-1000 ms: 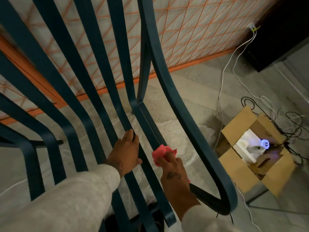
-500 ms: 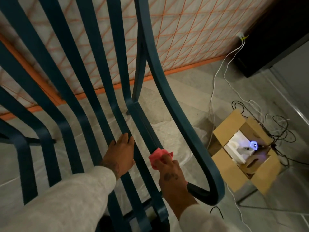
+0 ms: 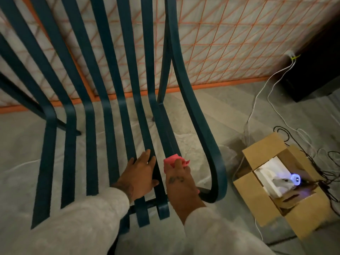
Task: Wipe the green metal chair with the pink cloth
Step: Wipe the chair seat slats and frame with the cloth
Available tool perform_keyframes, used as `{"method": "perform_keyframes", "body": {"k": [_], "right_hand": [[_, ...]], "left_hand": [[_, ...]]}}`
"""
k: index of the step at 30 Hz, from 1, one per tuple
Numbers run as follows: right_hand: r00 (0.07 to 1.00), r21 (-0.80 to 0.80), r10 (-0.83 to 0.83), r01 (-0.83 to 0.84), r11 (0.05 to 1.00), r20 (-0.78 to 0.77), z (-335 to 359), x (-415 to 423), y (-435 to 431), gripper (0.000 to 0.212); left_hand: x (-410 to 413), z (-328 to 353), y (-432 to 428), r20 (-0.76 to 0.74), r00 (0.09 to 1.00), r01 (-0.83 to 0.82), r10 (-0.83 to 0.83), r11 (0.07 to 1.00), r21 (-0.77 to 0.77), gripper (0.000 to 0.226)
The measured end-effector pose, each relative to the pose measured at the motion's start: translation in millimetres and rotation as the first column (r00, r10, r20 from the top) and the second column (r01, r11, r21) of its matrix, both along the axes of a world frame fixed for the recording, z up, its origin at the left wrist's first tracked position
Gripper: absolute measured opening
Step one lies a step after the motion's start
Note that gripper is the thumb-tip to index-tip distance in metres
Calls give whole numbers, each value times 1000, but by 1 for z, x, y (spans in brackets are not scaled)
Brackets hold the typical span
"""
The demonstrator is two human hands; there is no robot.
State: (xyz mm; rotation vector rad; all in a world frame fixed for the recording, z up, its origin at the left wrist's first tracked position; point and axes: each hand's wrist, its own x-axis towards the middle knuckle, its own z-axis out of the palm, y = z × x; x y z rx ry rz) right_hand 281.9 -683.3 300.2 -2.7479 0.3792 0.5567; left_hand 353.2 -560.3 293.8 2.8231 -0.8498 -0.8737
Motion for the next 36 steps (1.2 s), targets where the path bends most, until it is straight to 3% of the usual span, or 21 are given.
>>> {"method": "perform_keyframes", "body": {"k": [2, 3, 4, 6, 7, 8, 9, 11, 14, 16, 20, 23, 25, 26, 28, 30, 31, 33, 36], "right_hand": [[990, -120, 113, -122, 985, -78, -2, -16, -3, 78], [992, -137, 76, -90, 986, -103, -2, -23, -3, 81], [986, -158, 154, -162, 974, -60, -17, -30, -8, 84], [995, -69, 101, -101, 992, -4, -22, -47, -11, 88], [999, 73, -30, 29, 997, 12, -23, -57, -10, 84], [994, 169, -24, 6, 986, 104, -25, -71, -10, 75], [982, 345, -150, 103, 933, 111, -25, -77, -10, 62], [978, 354, -184, 139, 925, 95, -22, -80, -9, 45], [998, 67, 60, -63, 996, 34, -19, -57, -19, 56], [988, -2, 152, -152, 988, 20, -10, -39, -22, 67], [976, 127, 45, -74, 989, 214, -26, -72, -24, 63], [955, 370, -143, 39, 928, 258, -51, -123, -24, 55], [916, 492, -396, 318, 811, 60, -52, -146, -29, 36], [826, 516, -560, 507, 690, -63, -51, -154, -31, 29], [561, 565, -777, 753, 336, -286, -52, -162, -34, 18], [382, 653, -791, 757, -28, -477, -51, -161, -30, 13], [393, 695, -747, 707, -128, -537, -50, -158, -26, 22], [422, 736, -703, 642, -214, -572, -58, -147, -14, 37], [333, 723, -715, 600, -342, -614, -76, -127, -3, 42]], "left_hand": [[-20, 2, -3, -6, 1000, -19, 19, 1000, -1, 84], [-30, 2, -4, 0, 1000, -30, 30, 1000, -3, 84], [-34, 2, -4, 3, 999, -33, 33, 999, -10, 85], [-51, 3, -6, -17, 999, -43, 42, 999, -7, 87], [-60, 3, -5, -26, 998, -52, 52, 999, -4, 88], [-66, 4, -6, -19, 998, -57, 57, 998, -4, 87], [-70, 4, -7, -7, 998, -65, 65, 998, -14, 84], [-79, 4, -9, 4, 996, -90, 90, 995, -33, 79], [-82, 5, -9, 18, 994, -110, 111, 992, -53, 74], [-82, 3, -7, 30, 995, -97, 99, 993, -68, 74], [-83, -2, -2, 48, 996, -76, 79, 995, -61, 77], [-86, -6, -1, 75, 994, -71, 76, 995, -67, 76], [-91, -6, 0, 83, 994, -67, 75, 994, -86, 74], [-92, -7, -1, 95, 993, -58, 67, 993, -103, 73], [-96, -10, -2, 74, 996, -48, 58, 989, -137, 74], [-99, -14, -5, 64, 997, -35, 45, 987, -158, 75], [-99, -15, -5, 76, 996, -37, 51, 985, -166, 75], [-98, -17, -4, 87, 995, -38, 55, 982, -182, 74], [-100, -20, 2, 95, 995, -20, 41, 978, -207, 73]]}}
